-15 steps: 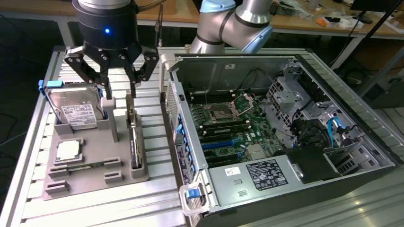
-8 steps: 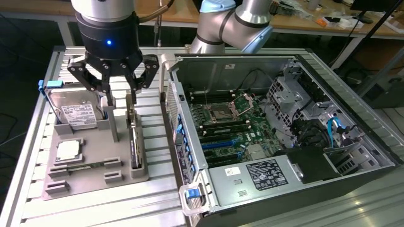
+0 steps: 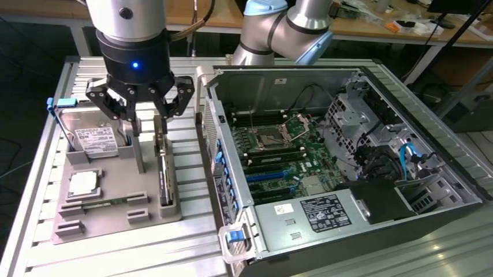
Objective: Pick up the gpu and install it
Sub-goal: 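Pick up the gpu and move the gpu toward the slot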
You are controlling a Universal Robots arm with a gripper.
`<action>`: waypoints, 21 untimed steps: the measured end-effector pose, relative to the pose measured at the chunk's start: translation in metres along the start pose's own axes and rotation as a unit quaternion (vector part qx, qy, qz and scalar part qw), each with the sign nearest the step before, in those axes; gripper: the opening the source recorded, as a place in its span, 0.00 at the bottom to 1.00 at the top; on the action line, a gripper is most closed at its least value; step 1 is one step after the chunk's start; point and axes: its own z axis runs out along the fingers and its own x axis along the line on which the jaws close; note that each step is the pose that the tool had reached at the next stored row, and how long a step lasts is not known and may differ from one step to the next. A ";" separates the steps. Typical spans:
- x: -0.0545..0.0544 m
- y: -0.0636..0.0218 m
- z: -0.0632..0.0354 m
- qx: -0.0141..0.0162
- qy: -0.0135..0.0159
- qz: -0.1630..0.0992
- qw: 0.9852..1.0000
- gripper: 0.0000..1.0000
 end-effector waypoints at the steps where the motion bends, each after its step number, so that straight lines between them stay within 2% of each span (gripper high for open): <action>1: 0.000 -0.0005 0.0021 0.000 0.000 0.000 1.000 0.48; 13: 0.000 -0.0135 0.0247 0.000 0.000 0.000 1.000 0.48; 21: -0.006 -0.0149 0.0394 0.000 0.000 -0.002 1.000 0.48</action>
